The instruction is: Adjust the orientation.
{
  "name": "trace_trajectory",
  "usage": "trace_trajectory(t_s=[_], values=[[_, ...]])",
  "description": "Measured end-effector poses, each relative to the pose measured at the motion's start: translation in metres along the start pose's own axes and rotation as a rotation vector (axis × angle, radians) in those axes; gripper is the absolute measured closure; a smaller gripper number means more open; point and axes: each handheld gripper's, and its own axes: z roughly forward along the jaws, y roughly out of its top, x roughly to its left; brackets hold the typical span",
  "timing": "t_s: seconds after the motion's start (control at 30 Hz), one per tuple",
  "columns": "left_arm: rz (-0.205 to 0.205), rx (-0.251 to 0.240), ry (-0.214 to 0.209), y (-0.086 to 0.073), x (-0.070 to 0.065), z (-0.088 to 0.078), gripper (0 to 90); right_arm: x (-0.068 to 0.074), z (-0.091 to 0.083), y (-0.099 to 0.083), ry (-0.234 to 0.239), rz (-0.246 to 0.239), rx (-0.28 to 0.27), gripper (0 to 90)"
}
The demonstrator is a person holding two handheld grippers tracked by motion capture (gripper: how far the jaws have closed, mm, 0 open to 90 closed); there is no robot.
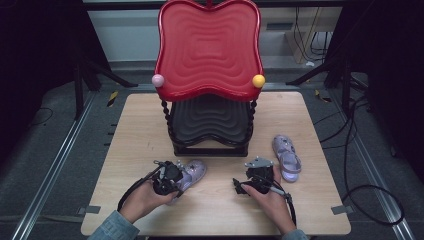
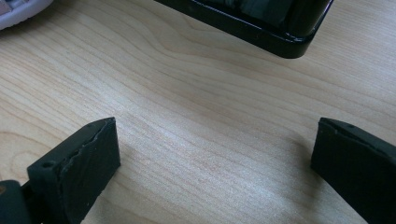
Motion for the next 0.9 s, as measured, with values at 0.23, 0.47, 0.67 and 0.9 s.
trace_trajectory(t_s=[0.23,0.47,0.67,0.9], values=[[-0.057,-0.102,-0.078,-0.010,0.018,-0.018,86.5,0.000,0.000,0.000,0.001,0.003,0.001,1.4],[-0.063,-0.204,-0.146,-0.013,0.020,-0.032,86.4,0.000,0.000,0.000,0.000,0.002,0.002,1.4],[-0.067,-0.292,-0.165,-0.008,0.014,-0.036,86.4,0.000,0.000,0.000,0.001,0.002,0.001,1.4],[-0.060,-0.347,-0.205,-0.003,0.003,-0.045,86.5,0.000,0.000,0.000,0.002,0.003,0.001,1.4]])
